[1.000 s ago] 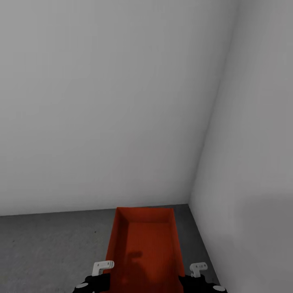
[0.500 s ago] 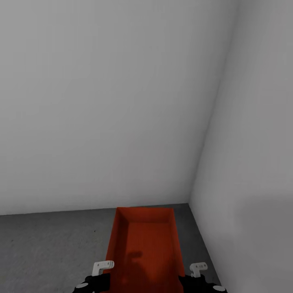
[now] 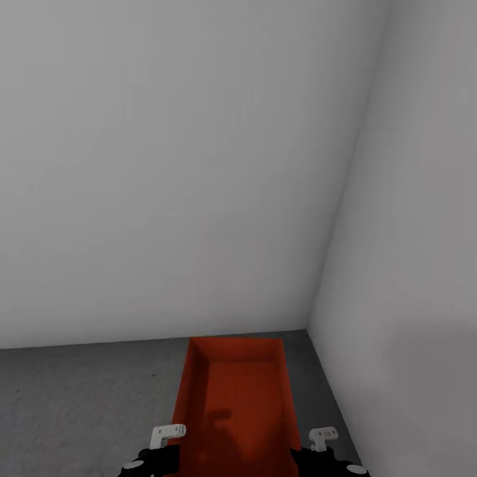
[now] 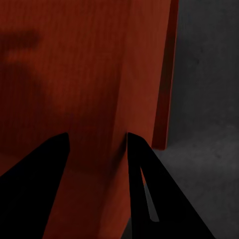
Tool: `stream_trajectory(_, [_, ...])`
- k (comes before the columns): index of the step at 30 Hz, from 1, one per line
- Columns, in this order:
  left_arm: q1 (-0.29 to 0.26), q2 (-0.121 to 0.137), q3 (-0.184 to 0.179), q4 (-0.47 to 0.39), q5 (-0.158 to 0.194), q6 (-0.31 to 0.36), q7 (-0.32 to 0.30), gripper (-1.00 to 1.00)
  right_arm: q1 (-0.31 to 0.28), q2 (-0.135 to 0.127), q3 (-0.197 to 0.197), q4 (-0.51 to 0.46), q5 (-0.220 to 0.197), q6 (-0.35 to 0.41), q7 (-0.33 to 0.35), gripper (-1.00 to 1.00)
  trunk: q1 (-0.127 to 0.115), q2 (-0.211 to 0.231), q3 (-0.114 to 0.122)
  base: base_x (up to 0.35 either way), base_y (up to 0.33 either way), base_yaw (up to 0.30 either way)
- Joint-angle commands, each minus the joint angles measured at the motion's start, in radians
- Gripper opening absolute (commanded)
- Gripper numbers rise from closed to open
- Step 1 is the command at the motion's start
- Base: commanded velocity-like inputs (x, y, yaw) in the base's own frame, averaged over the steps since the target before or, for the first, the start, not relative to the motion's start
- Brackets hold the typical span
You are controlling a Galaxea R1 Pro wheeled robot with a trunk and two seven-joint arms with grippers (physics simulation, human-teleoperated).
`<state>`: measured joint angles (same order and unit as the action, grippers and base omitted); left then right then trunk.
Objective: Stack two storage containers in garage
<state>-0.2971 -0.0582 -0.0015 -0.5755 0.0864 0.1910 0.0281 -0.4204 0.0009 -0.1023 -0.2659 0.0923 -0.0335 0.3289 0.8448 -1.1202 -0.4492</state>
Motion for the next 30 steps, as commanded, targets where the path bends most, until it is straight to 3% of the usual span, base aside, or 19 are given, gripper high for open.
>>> stream_trajectory(1, [-0.001,-0.058,0.012,-0.101,-0.005,0.005,-0.008,-1.00,0.000,0.010,-0.014,0.004,0.022,0.000,0.016,-1.00,0.000,-0.001,-0.001,0.000,0.000,0.000])
stream_trajectory(24, [-0.001,-0.058,0.012,-0.101,-0.004,0.005,-0.008,-1.00,0.000,0.010,-0.014,0.004,0.022,0.000,0.016,-1.00,0.000,-0.001,-0.001,0.000,0.000,-0.058])
stream_trajectory(30, [-0.001,-0.058,0.012,-0.101,-0.005,0.005,-0.008,-1.00,0.000,0.010,-0.014,0.004,0.022,0.000,0.016,-1.00,0.023,-0.043,-0.020,0.000,0.000,-0.001])
